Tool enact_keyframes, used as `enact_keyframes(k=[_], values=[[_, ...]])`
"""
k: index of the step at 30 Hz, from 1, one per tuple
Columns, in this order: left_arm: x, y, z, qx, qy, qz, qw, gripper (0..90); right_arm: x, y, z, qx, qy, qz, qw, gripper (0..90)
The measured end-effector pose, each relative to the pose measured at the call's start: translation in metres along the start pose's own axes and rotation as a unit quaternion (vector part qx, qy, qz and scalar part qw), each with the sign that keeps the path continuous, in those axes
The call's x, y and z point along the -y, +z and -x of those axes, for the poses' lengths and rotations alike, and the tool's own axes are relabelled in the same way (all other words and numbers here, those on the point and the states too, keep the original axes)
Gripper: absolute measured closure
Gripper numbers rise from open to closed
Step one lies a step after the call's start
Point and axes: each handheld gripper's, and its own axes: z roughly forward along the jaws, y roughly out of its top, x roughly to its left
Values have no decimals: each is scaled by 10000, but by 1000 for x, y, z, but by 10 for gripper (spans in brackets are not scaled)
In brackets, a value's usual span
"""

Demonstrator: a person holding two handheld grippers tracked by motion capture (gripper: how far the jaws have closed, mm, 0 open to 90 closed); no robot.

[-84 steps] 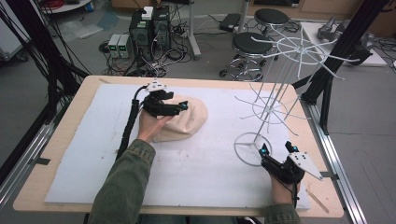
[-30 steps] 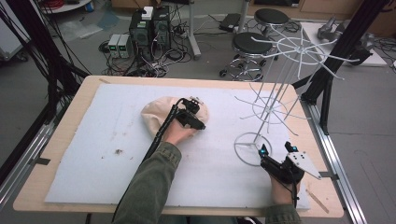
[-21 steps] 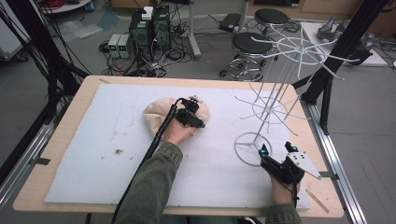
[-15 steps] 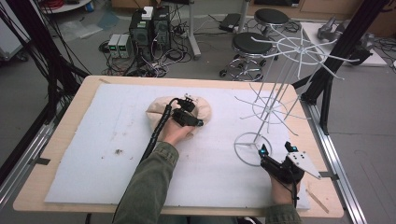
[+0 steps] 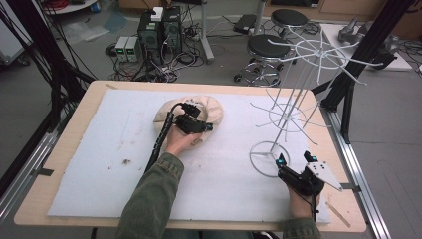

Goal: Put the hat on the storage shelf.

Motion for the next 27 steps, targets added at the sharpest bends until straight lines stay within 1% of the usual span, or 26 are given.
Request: enact_keyframes(k=[3, 5, 6, 9, 12, 16, 18, 20, 22, 25, 27], values=[[-1, -7, 1, 16, -29, 242, 9997, 806, 0, 0, 0, -9, -2, 6, 10000, 123], [-1, -13, 0, 29, -6, 377, 9993, 806, 0, 0, 0, -7, -3, 10, 10000, 123], [-2, -17, 0, 53, 18, 463, 9989, 806, 0, 0, 0, -10, -10, 14, 10000, 123], [-3, -26, 1, 140, -23, 693, 9975, 806, 0, 0, 0, -14, -13, 10, 10000, 123], [-5, -36, 2, 215, 66, 896, 9957, 806, 0, 0, 0, -14, -13, 9, 10000, 123], [-8, -50, 4, 382, 181, 1194, 9919, 806, 0, 0, 0, -14, -14, 13, 10000, 123], [-10, -57, 6, 491, 220, 1345, 9895, 806, 0, 0, 0, -14, -12, 13, 10000, 123], [-12, -64, 7, 558, 275, 1441, 9876, 806, 0, 0, -1, -16, -20, 13, 10000, 123], [-14, -71, 8, 626, 323, 1585, 9848, 806, 0, 0, -1, -14, -17, 7, 10000, 123], [-17, -81, 11, 673, 398, 1808, 9804, 805, 0, 0, -1, -24, 8, -9, 10000, 123], [-21, -90, 14, 711, 422, 2025, 9758, 805, 0, 0, -1, -23, 7, -6, 10000, 123]])
